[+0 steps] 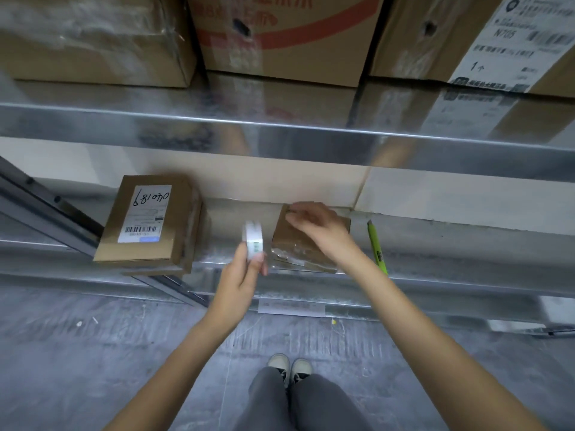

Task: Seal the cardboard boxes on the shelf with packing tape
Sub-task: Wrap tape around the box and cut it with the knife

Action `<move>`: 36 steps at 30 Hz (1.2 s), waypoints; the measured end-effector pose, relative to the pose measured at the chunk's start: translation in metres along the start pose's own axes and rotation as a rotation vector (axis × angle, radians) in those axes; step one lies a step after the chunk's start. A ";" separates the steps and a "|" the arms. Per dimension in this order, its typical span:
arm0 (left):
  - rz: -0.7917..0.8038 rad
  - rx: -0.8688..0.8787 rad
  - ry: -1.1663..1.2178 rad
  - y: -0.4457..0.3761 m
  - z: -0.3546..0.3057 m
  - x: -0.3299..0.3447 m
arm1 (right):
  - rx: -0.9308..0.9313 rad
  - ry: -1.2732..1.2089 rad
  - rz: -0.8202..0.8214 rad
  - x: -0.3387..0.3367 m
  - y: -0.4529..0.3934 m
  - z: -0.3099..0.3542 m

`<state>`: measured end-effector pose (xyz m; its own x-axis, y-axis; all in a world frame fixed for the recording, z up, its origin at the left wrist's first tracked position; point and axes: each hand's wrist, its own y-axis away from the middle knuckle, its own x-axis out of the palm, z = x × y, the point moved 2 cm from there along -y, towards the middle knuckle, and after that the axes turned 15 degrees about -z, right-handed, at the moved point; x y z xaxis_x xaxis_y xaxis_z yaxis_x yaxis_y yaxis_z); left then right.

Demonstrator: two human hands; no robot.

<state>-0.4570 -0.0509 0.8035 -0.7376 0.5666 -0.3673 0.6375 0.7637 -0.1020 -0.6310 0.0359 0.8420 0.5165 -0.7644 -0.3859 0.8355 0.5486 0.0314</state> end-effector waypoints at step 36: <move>0.127 -0.313 0.133 -0.003 -0.047 0.039 | 0.169 -0.009 0.129 -0.037 -0.021 0.008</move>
<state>-0.4985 -0.0162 0.8331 -0.6927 0.6824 -0.2335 0.6416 0.7309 0.2325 -0.6659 0.0499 0.8630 0.6222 -0.6949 -0.3604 0.7815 0.5780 0.2348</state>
